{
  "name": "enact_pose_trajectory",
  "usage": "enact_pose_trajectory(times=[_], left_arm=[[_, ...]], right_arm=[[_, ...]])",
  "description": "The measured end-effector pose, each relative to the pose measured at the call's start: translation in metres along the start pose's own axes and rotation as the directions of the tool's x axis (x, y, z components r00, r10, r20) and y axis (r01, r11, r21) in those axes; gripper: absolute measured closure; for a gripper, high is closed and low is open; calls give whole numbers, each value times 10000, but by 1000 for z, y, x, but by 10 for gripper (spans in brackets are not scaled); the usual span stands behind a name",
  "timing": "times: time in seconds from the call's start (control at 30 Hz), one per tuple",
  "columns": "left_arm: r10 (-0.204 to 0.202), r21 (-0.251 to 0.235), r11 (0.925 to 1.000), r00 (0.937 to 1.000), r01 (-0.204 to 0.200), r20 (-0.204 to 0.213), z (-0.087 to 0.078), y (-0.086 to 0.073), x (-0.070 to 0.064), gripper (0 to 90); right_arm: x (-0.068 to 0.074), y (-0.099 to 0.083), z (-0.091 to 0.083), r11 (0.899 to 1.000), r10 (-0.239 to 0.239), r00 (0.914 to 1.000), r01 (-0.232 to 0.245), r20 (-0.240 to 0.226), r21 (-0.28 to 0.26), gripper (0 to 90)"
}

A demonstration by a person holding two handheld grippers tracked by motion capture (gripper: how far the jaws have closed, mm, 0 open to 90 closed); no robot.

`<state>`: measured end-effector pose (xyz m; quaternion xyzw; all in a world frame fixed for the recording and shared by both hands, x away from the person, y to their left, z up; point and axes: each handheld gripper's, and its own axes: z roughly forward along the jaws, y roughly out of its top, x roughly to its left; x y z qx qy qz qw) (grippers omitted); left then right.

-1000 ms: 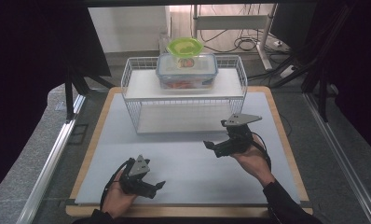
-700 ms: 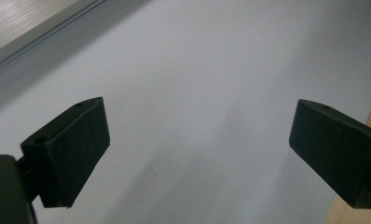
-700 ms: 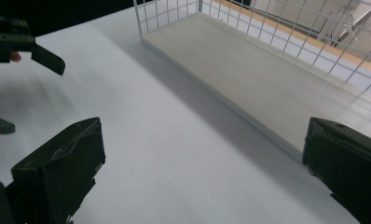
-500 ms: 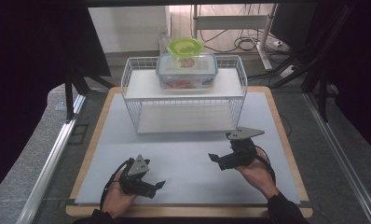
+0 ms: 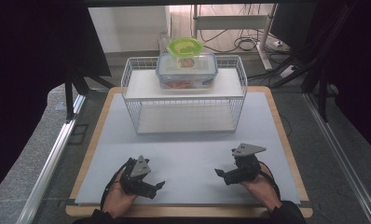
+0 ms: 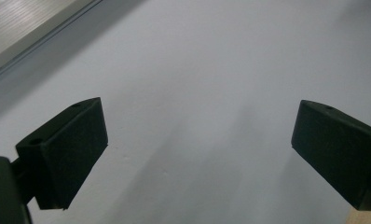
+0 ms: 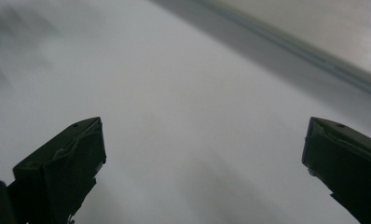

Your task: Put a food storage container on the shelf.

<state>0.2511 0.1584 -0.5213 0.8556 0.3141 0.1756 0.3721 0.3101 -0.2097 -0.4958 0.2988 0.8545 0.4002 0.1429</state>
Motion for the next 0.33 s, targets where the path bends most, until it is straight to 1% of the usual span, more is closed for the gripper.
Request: enact_pose_trajectory(times=[0.13, 0.33], left_arm=[[14, -34, 10000, 10000, -14, -39, 0, -1, 0, 32], [64, -42, 10000, 10000, -65, -70, 1, 0, 0, 30]], right_arm=[[2, -6, 4, 9991, -57, 9999, 61, -100, 425, 0], [2, -7, 6, 9985, -128, 9999, 129, -18, 529, 0]])
